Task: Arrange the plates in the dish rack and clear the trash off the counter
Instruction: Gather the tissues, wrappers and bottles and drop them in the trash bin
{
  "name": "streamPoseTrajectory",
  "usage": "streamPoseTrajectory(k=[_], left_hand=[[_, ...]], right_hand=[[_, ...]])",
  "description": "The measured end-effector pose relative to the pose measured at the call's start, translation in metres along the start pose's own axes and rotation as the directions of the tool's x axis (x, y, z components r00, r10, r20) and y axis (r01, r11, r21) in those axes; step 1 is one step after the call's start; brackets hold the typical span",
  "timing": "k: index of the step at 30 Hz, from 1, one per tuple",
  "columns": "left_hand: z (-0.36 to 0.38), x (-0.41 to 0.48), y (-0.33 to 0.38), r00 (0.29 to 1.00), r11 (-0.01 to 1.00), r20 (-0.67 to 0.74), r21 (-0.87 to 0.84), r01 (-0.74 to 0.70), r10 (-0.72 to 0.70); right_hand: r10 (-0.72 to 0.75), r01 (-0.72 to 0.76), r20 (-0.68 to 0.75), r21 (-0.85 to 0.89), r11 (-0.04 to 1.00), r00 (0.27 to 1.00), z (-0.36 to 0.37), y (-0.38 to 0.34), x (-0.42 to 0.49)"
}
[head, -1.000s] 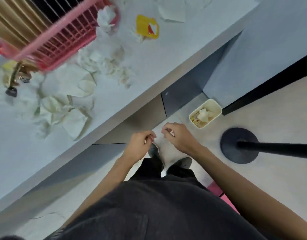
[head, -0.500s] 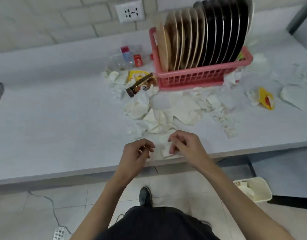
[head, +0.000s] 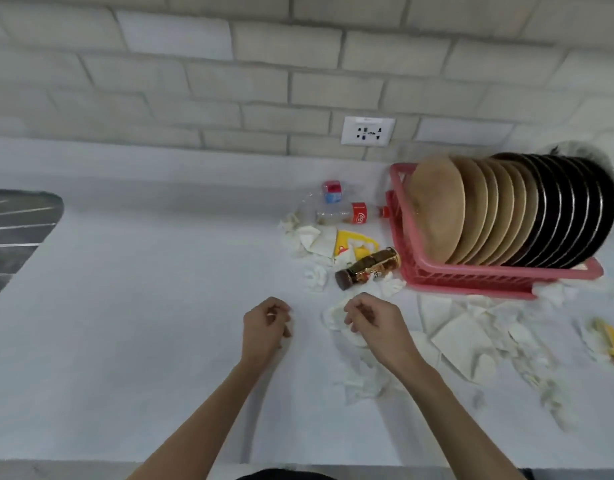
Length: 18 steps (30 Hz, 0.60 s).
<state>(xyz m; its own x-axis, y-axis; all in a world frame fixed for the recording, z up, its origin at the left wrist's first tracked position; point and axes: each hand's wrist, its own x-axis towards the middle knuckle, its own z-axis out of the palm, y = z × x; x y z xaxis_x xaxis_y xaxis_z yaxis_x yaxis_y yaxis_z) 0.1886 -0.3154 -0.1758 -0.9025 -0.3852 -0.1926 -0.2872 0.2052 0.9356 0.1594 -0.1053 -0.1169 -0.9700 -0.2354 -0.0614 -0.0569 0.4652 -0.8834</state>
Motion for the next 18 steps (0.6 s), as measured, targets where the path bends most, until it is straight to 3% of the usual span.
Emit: streamPoseTrajectory(k=[5, 9, 12, 15, 18], left_hand=[[-0.001, 0.009, -0.007, 1.0, 1.0, 0.023, -0.029, -0.001, 0.002], [-0.005, 0.018, 0.0, 0.996, 0.993, 0.079, -0.104, 0.06, -0.052], [-0.013, 0.046, 0.013, 0.997, 0.991, 0.076, -0.136, 0.014, -0.004], [-0.018, 0.097, 0.03, 0.991, 0.992, 0.027, -0.013, -0.128, 0.128], [-0.015, 0.156, 0.041, 0.954, 0.905, 0.093, 0.299, -0.301, 0.287]], right_hand=[[-0.19, 0.214, 0.098, -0.414, 0.885, 0.977, 0.025, -0.018, 0.056], [-0.077, 0.193, 0.195, -0.69, 0.697, 0.978, 0.05, -0.018, 0.099], [-0.019, 0.212, 0.234, -0.84, 0.499, 0.972, 0.068, -0.017, 0.113], [-0.044, 0.243, 0.248, -0.871, 0.427, 0.968, 0.079, -0.012, 0.117], [-0.062, 0.289, 0.293, -0.845, 0.451, 0.954, 0.085, -0.008, 0.12]])
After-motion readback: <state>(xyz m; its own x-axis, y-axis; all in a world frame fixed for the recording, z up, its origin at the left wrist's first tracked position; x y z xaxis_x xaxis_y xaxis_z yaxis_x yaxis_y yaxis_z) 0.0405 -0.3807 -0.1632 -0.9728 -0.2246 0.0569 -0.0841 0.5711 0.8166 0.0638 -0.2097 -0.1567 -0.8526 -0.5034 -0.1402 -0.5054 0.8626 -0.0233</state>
